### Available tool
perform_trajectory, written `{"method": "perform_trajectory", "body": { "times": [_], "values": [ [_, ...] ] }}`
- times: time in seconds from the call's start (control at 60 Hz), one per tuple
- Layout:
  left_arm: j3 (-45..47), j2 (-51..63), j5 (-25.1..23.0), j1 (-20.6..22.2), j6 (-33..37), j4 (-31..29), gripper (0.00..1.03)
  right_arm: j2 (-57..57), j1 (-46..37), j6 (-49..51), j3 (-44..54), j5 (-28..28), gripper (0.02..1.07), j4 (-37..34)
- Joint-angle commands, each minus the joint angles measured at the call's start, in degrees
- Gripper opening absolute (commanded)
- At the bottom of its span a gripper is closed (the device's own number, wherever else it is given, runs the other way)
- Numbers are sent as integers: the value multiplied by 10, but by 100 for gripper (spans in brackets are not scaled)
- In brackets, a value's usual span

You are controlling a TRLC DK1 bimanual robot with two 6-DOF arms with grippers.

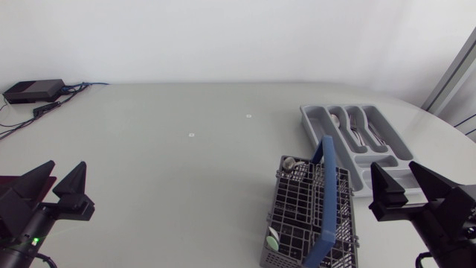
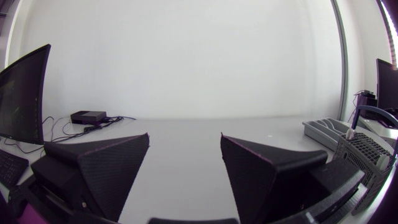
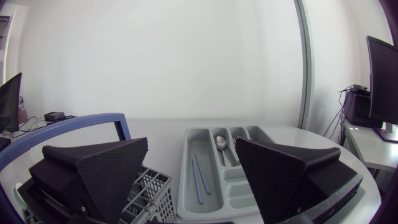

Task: Unload the cutlery basket into the drawer organizer.

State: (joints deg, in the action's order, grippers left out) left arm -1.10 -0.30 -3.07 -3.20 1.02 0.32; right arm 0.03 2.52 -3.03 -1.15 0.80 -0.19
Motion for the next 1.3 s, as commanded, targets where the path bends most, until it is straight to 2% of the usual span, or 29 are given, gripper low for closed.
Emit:
{"method": "perform_trajectory", "body": {
  "times": [0.0,0.533,0.683,0.833,0.983,1.133,1.283],
  "values": [
    [12,-3,1,-1,-17,1,99,-3,5,-15,11,-3,103,-2],
    [7,-6,1,0,-24,4,99,-5,15,-17,10,-3,103,4],
    [-34,2,1,-5,-16,-35,99,-2,18,-15,-12,7,103,-21],
    [-84,70,0,-1,-10,-43,99,33,18,-14,-59,11,102,-49],
    [-152,165,-4,20,-10,-72,98,97,18,-15,-112,15,102,-60],
    [-252,303,-9,50,-1,-160,92,197,15,-18,-215,7,102,-115],
    [-367,436,-11,60,77,-281,91,324,-13,-17,-335,8,102,-232]
  ]
}}
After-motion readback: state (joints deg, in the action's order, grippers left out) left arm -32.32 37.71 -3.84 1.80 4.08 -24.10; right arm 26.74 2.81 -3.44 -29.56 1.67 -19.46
